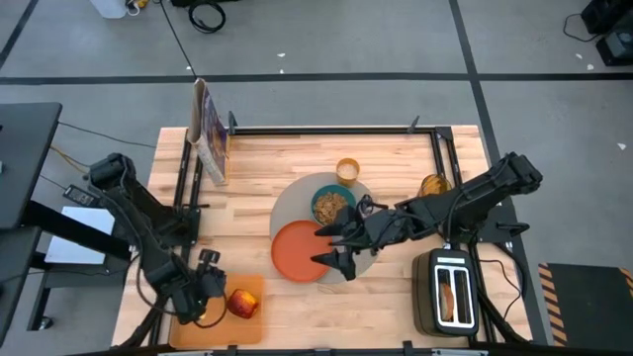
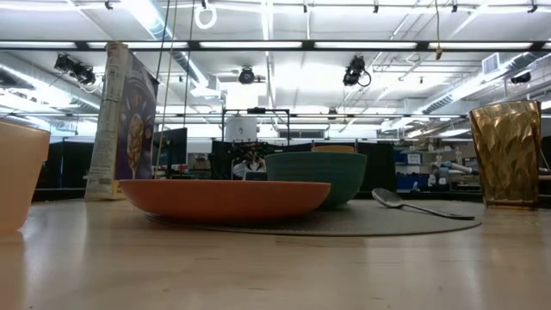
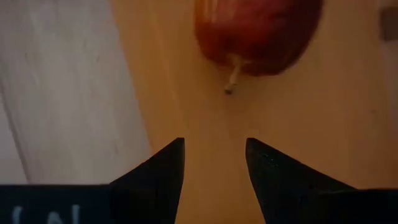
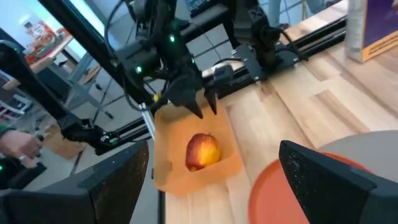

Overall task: Arrange a breakfast setting
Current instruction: Put the apple on the placemat left side of the bowl

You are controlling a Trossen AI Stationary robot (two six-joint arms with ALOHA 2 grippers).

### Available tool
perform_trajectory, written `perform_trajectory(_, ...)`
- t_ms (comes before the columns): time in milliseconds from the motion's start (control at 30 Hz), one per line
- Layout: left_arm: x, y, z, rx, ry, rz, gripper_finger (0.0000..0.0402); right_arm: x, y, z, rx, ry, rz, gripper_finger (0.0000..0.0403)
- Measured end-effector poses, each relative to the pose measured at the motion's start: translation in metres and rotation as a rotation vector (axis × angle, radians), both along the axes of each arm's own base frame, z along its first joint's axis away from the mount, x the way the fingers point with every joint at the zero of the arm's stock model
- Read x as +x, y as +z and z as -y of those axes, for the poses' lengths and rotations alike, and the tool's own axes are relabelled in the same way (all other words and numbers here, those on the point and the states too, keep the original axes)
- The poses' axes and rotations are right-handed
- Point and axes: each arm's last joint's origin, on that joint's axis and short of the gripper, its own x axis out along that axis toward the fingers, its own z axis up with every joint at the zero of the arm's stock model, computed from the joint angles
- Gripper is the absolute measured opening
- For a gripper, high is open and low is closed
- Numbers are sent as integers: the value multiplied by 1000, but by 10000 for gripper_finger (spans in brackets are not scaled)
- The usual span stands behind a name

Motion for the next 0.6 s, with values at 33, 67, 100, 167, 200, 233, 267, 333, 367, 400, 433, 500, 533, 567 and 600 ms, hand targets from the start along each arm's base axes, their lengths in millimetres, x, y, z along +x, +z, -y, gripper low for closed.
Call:
perform_trajectory(33, 1, -4, -2, -1, -3, 3, 178, 0, 1, 2, -2, -6, 3, 368)
perform_trajectory(67, 4, -7, -3, -8, -8, 12, 178, 0, 3, 5, -2, -13, 10, 368)
perform_trajectory(100, 6, -9, -3, -17, -22, 25, 178, -1, 5, 8, -6, -17, 15, 368)
perform_trajectory(167, 10, -10, -3, -22, -72, 50, 178, -1, 8, 14, -20, -19, 27, 368)
perform_trajectory(200, 12, -9, -2, -30, -93, 67, 178, -2, 10, 17, -33, -22, 32, 368)
perform_trajectory(233, 14, -8, -1, -38, -106, 79, 178, -2, 12, 21, -42, -28, 38, 368)
perform_trajectory(267, 15, -8, -1, -37, -114, 85, 178, -2, 13, 24, -53, -33, 42, 368)
perform_trajectory(333, 18, -10, -2, -17, -145, 86, 178, -2, 15, 30, -72, -41, 49, 368)
perform_trajectory(367, 19, -11, -2, -5, -157, 82, 178, -1, 16, 32, -81, -45, 51, 368)
perform_trajectory(400, 19, -14, -1, 11, -174, 77, 178, -1, 16, 35, -90, -49, 51, 368)
perform_trajectory(433, 21, -17, 0, 22, -190, 75, 178, 0, 16, 37, -97, -53, 51, 368)
perform_trajectory(500, 23, -22, 4, 32, -219, 77, 178, 1, 16, 41, -99, -59, 50, 368)
perform_trajectory(533, 24, -25, 5, 41, -235, 75, 178, 1, 16, 42, -95, -59, 50, 368)
perform_trajectory(567, 24, -28, 6, 53, -247, 68, 178, 2, 16, 43, -91, -60, 49, 368)
perform_trajectory(600, 24, -31, 7, 66, -254, 59, 178, 2, 16, 44, -87, -60, 48, 368)
